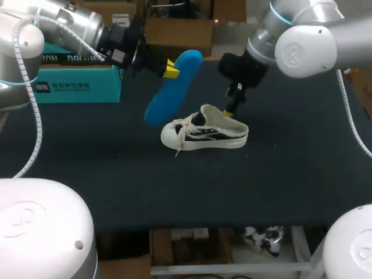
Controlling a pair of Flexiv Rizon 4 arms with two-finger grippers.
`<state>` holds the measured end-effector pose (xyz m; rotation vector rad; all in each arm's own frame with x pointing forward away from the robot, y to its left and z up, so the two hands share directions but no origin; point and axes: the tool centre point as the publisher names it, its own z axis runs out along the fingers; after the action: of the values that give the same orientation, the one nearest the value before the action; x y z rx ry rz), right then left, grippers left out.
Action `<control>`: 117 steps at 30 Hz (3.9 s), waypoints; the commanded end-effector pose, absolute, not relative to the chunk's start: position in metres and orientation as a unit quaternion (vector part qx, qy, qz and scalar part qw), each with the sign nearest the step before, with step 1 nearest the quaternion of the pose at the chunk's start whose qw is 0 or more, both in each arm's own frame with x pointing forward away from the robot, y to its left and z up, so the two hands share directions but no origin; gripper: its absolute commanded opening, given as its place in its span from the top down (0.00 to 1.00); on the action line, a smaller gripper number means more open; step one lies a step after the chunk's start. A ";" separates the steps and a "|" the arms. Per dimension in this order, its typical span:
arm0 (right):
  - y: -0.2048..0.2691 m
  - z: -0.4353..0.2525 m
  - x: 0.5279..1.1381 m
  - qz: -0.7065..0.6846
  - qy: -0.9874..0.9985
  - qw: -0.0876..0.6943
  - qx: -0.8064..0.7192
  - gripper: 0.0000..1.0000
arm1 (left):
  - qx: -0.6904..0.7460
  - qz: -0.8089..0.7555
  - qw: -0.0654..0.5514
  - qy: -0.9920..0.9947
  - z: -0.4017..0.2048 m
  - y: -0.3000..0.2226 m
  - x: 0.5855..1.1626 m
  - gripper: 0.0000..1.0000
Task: Open the shoe tongue, take the insole out of the shoe, put the insole back into the shoe, and pack the shoe into the shoebox
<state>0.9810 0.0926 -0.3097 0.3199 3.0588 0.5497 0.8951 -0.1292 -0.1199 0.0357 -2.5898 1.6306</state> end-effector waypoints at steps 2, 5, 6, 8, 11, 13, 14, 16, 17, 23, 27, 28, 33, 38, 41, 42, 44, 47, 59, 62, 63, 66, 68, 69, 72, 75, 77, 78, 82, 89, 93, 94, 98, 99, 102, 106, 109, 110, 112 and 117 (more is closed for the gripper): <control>0.112 -0.318 0.983 0.055 0.993 -0.005 0.102 0.00 | 0.037 0.534 0.019 -0.844 -0.125 -0.091 0.882 1.00; 0.119 -0.323 0.981 0.037 0.994 -0.009 0.101 0.00 | 0.044 0.531 0.021 -0.846 -0.131 -0.081 0.881 1.00; 0.120 -0.325 0.981 0.028 0.994 -0.011 0.105 0.00 | 0.047 0.530 0.022 -0.846 -0.133 -0.078 0.880 1.00; 0.123 -0.330 0.980 0.019 0.994 -0.009 0.105 0.00 | 0.052 0.528 0.023 -0.847 -0.137 -0.073 0.880 1.00; 0.124 -0.336 0.980 0.006 0.994 -0.004 0.108 0.00 | 0.057 0.526 0.023 -0.848 -0.143 -0.067 0.878 1.00; 0.125 -0.338 0.980 -0.006 0.994 0.000 0.110 0.00 | 0.061 0.525 0.023 -0.849 -0.146 -0.064 0.878 1.00; 0.125 -0.339 0.980 -0.007 0.994 0.002 0.110 0.00 | 0.063 0.524 0.022 -0.849 -0.147 -0.062 0.878 1.00; 0.127 -0.341 0.981 -0.016 0.994 0.005 0.110 0.00 | 0.067 0.524 0.021 -0.849 -0.149 -0.057 0.877 1.00; 0.128 -0.342 0.981 -0.017 0.994 0.004 0.110 0.00 | 0.068 0.524 0.021 -0.849 -0.149 -0.055 0.877 1.00; 0.132 -0.349 0.983 -0.037 0.993 0.014 0.110 1.00 | 0.081 0.523 0.019 -0.848 -0.155 -0.046 0.876 1.00; 0.132 -0.350 0.983 -0.050 0.992 0.019 0.111 1.00 | 0.086 0.522 0.021 -0.848 -0.158 -0.043 0.878 1.00; 0.132 -0.350 0.983 -0.050 0.992 0.019 0.110 1.00 | 0.087 0.522 0.021 -0.848 -0.158 -0.042 0.879 1.00; 0.132 -0.349 0.981 -0.060 0.991 0.024 0.118 1.00 | 0.087 0.523 0.021 -0.847 -0.158 -0.041 0.879 1.00; 0.132 -0.348 0.977 -0.056 0.989 0.026 0.132 1.00 | 0.079 0.527 0.025 -0.846 -0.156 -0.043 0.883 1.00; 0.131 -0.345 0.974 -0.047 0.988 0.029 0.146 1.00 | 0.074 0.533 0.033 -0.842 -0.154 -0.045 0.887 1.00; 0.131 -0.344 0.973 -0.044 0.987 0.027 0.153 1.00 | 0.071 0.536 0.036 -0.841 -0.153 -0.046 0.889 1.00; 0.130 -0.342 0.971 -0.038 0.985 0.026 0.166 1.00 | 0.063 0.541 0.046 -0.838 -0.150 -0.048 0.893 1.00; 0.129 -0.337 0.967 -0.027 0.981 0.024 0.192 1.00 | 0.048 0.549 0.060 -0.832 -0.142 -0.052 0.898 1.00; 0.130 -0.319 0.937 0.024 0.936 0.014 0.352 1.00 | -0.029 0.578 0.114 -0.808 -0.108 -0.072 0.925 1.00; 0.133 -0.317 0.927 0.041 0.918 0.013 0.394 1.00 | -0.041 0.581 0.133 -0.802 -0.104 -0.079 0.933 1.00; 0.134 -0.317 0.923 0.047 0.912 0.014 0.408 1.00 | -0.047 0.582 0.139 -0.800 -0.102 -0.081 0.936 1.00; 0.136 -0.316 0.913 0.060 0.894 0.017 0.444 1.00 | -0.060 0.586 0.154 -0.793 -0.100 -0.086 0.941 1.00; 0.135 -0.318 0.907 0.068 0.879 0.020 0.471 1.00 | -0.065 0.589 0.162 -0.789 -0.099 -0.089 0.944 1.00; 0.135 -0.319 0.904 0.069 0.872 0.022 0.484 1.00 | -0.069 0.590 0.166 -0.788 -0.098 -0.090 0.945 1.00; 0.135 -0.323 0.897 0.075 0.855 0.026 0.512 1.00 | -0.075 0.593 0.173 -0.783 -0.099 -0.093 0.947 1.00; 0.136 -0.329 0.893 0.080 0.843 0.030 0.531 1.00 | -0.080 0.595 0.181 -0.779 -0.100 -0.096 0.948 1.00; 0.135 -0.332 0.891 0.087 0.837 0.035 0.539 1.00 | -0.082 0.595 0.184 -0.778 -0.101 -0.097 0.949 1.00; 0.134 -0.333 0.890 0.087 0.833 0.034 0.546 1.00 | -0.083 0.594 0.186 -0.778 -0.102 -0.098 0.949 1.00; 0.129 -0.338 0.889 0.099 0.822 0.036 0.559 1.00 | -0.083 0.596 0.190 -0.776 -0.103 -0.099 0.951 1.00; 0.117 -0.343 0.890 0.110 0.809 0.037 0.576 1.00 | -0.079 0.606 0.193 -0.768 -0.105 -0.098 0.954 1.00; 0.110 -0.340 0.888 0.115 0.805 0.037 0.581 0.00 | -0.078 0.615 0.197 -0.760 -0.105 -0.101 0.953 1.00; 0.108 -0.338 0.887 0.121 0.803 0.039 0.582 0.00 | -0.077 0.617 0.198 -0.758 -0.104 -0.102 0.952 1.00; 0.101 -0.326 0.884 0.133 0.798 0.036 0.587 0.00 | -0.076 0.628 0.204 -0.747 -0.096 -0.105 0.949 1.00; 0.099 -0.321 0.884 0.137 0.796 0.035 0.588 0.00 | -0.075 0.631 0.207 -0.744 -0.093 -0.106 0.947 1.00; 0.095 -0.308 0.880 0.154 0.790 0.031 0.592 0.00 | -0.071 0.642 0.214 -0.733 -0.084 -0.108 0.943 1.00; 0.095 -0.308 0.880 0.154 0.790 0.031 0.592 0.00 | -0.068 0.654 0.219 -0.721 -0.068 -0.109 0.931 1.00; 0.095 -0.308 0.880 0.154 0.790 0.031 0.592 0.00 | -0.066 0.660 0.229 -0.712 -0.057 -0.108 0.920 1.00; 0.095 -0.308 0.880 0.154 0.790 0.031 0.592 0.00 | -0.064 0.661 0.230 -0.712 -0.053 -0.107 0.917 1.00; 0.095 -0.308 0.880 0.154 0.790 0.031 0.592 0.00 | -0.060 0.664 0.237 -0.707 -0.046 -0.106 0.909 1.00; 0.095 -0.308 0.880 0.154 0.790 0.031 0.592 0.00 | -0.051 0.673 0.262 -0.690 -0.035 -0.104 0.889 1.00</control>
<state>0.8817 0.0951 -0.3063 1.8261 2.4391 0.4697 0.9024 -0.1027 -0.0359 -0.1741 -1.8637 1.8010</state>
